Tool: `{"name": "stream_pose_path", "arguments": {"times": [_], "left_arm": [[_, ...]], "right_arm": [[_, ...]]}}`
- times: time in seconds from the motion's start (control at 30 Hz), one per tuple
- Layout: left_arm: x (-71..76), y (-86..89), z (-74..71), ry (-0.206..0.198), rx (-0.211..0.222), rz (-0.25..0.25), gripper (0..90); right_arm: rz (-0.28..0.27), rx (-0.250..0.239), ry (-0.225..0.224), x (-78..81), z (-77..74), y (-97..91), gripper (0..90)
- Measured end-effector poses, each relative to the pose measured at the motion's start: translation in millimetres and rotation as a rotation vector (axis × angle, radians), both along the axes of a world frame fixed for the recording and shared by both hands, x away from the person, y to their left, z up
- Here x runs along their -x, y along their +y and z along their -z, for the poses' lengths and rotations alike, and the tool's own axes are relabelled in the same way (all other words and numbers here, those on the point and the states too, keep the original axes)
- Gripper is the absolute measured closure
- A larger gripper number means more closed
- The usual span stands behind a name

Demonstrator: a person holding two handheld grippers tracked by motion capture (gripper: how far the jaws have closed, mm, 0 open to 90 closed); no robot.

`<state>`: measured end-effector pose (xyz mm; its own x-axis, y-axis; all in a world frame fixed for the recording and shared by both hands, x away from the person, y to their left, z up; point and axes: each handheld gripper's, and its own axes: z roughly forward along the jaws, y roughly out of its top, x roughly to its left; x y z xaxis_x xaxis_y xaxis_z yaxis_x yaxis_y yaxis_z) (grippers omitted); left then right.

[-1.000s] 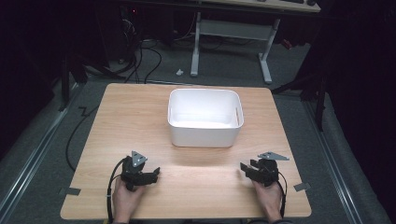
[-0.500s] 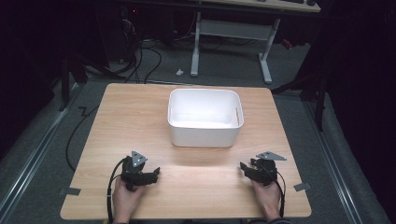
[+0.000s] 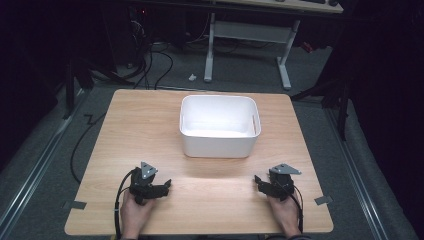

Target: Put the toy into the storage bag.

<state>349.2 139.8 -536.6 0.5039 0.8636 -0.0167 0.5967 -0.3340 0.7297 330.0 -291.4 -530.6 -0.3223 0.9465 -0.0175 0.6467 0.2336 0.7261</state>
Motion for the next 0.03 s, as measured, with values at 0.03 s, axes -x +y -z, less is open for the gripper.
{"name": "stream_pose_path", "arguments": {"times": [0.03], "left_arm": [[0.0, 0.0, 0.0, 0.0, 0.0, 0.0, 15.8]], "right_arm": [[-0.001, 0.0, 0.0, 0.0, 0.0, 0.1, 35.2]]}}
